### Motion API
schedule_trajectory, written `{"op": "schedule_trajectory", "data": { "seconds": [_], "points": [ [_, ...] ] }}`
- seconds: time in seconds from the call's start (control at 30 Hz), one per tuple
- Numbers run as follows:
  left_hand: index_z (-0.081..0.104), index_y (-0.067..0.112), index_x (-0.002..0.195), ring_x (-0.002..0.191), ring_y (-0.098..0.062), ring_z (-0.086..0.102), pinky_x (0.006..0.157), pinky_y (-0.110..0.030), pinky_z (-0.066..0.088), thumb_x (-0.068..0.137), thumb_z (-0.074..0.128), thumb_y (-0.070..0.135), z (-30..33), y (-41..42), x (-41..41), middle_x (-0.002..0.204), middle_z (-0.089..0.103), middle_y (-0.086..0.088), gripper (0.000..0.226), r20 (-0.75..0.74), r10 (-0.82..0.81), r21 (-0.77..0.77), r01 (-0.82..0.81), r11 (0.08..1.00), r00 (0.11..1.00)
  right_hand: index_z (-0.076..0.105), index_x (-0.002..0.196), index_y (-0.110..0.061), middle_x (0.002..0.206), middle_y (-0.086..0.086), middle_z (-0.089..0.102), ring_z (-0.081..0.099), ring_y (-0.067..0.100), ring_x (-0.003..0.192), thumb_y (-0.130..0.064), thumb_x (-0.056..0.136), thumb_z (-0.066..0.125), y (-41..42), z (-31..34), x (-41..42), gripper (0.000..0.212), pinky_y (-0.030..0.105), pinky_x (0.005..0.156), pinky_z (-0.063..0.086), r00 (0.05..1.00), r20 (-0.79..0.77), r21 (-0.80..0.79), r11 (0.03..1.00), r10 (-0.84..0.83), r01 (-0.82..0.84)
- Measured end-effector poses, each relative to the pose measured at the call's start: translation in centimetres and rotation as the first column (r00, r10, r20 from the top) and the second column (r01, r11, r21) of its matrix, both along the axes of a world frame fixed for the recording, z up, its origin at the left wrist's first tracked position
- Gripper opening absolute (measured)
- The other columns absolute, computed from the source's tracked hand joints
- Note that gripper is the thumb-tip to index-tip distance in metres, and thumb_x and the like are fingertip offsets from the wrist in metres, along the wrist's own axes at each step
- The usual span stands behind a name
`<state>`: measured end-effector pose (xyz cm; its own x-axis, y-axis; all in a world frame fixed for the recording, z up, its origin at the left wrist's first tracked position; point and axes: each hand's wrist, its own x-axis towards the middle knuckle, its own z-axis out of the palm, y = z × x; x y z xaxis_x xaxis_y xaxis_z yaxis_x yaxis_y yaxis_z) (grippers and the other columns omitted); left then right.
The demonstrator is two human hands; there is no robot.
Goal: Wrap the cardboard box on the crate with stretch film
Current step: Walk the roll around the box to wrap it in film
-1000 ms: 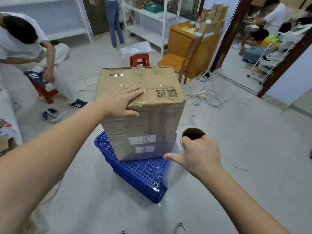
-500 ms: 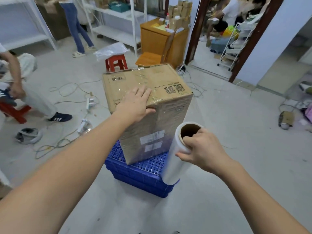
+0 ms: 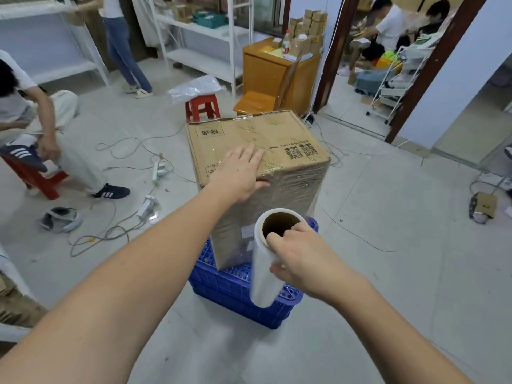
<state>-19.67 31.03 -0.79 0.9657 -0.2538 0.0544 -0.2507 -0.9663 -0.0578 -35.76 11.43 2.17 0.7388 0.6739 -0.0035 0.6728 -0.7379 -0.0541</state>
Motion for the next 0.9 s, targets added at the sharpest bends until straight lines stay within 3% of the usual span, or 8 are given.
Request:
{"op": "schedule_trajectory", "data": {
  "seconds": [0.07,0.23,0.3,0.5,0.57,0.67,0.8,0.9],
  "points": [
    [0.007,0.021,0.165,0.157,-0.032,0.012,0.127,-0.05,0.017,0.093,0.038,0.077,0.1,0.0,-0.1,0.172,0.01,-0.009,0.096,0.002,0.005,-0.006,-0.005,1.0,1.0,0.035,0.085,-0.02,0.073,-0.003,0.053,0.043,0.021,0.068,-0.029,0.083,0.059,1.4,0.0,-1.0,0.026,0.04,0.088,0.044,0.998,0.059,0.015,1.0,-0.022,0.022],
    [0.011,0.021,0.164,0.157,-0.03,0.013,0.128,-0.049,0.016,0.091,0.044,0.077,0.5,0.1,-0.8,0.172,0.013,-0.008,0.098,0.013,-0.006,-0.045,0.007,0.999,1.0,0.051,0.07,-0.022,0.056,-0.005,0.061,0.054,0.018,0.052,-0.069,0.069,0.071,3.7,-0.9,-1.3,0.051,0.036,0.074,0.05,0.981,0.127,0.058,0.989,-0.143,0.137],
    [0.013,0.023,0.164,0.157,-0.029,0.014,0.128,-0.049,0.014,0.088,0.051,0.077,0.9,0.3,-0.9,0.171,0.015,-0.006,0.1,0.005,-0.01,-0.084,0.01,0.996,1.0,0.053,0.066,-0.022,0.055,-0.005,0.061,0.053,0.018,0.052,-0.066,0.069,0.075,4.1,-0.8,-1.3,0.05,0.037,0.074,0.051,0.98,0.109,0.047,0.985,-0.168,0.163],
    [0.04,0.024,0.155,0.147,-0.026,0.034,0.124,-0.047,0.025,0.083,0.07,0.067,2.0,1.5,-0.9,0.159,0.041,-0.002,0.09,-0.014,-0.105,-0.287,0.096,0.953,0.994,0.045,0.106,-0.019,0.092,-0.004,0.064,0.054,0.019,0.081,-0.038,0.091,0.063,4.9,-0.6,-3.0,0.03,0.035,0.093,0.039,0.943,0.103,0.03,0.949,-0.315,0.313],
    [0.047,0.025,0.151,0.143,-0.026,0.04,0.122,-0.046,0.03,0.086,0.073,0.059,2.6,2.5,-0.7,0.153,0.047,-0.002,0.078,-0.043,-0.181,-0.383,0.151,0.911,0.983,0.044,0.104,-0.02,0.085,-0.004,0.062,0.053,0.019,0.075,-0.028,0.086,0.066,5.7,-0.8,-3.4,0.029,0.033,0.089,0.039,0.917,0.07,-0.047,0.917,-0.393,0.397],
    [0.035,0.027,0.158,0.153,-0.024,0.026,0.125,-0.041,0.021,0.089,0.073,0.053,3.5,5.3,0.2,0.168,0.026,-0.003,0.083,-0.17,-0.367,-0.331,0.298,0.896,0.915,0.038,0.083,-0.019,0.053,-0.006,0.039,0.033,0.021,0.048,-0.022,0.065,0.07,7.4,-1.7,-3.3,0.037,0.032,0.07,0.045,0.843,0.109,-0.008,0.847,-0.527,0.531],
    [0.02,0.031,0.163,0.157,-0.019,0.014,0.126,-0.037,0.012,0.085,0.065,0.073,4.3,10.0,1.0,0.172,0.013,0.002,0.099,-0.256,-0.558,-0.21,0.518,0.829,0.789,0.038,0.08,-0.024,0.06,-0.006,0.049,0.045,0.02,0.063,-0.072,0.078,0.055,9.9,-1.5,-2.8,0.051,0.033,0.079,0.048,0.71,0.152,0.057,0.723,-0.688,0.688],
    [0.013,0.03,0.165,0.158,-0.017,0.005,0.122,-0.03,0.0,0.08,0.065,0.079,3.8,12.6,0.8,0.172,0.007,0.003,0.111,-0.212,-0.656,-0.111,0.649,0.753,0.724,0.035,0.06,-0.024,0.045,-0.01,0.025,0.036,0.019,0.055,-0.081,0.069,0.057,10.9,-0.7,-2.0,0.063,0.029,0.058,0.037,0.626,0.239,0.122,0.662,-0.743,0.739]
  ]
}}
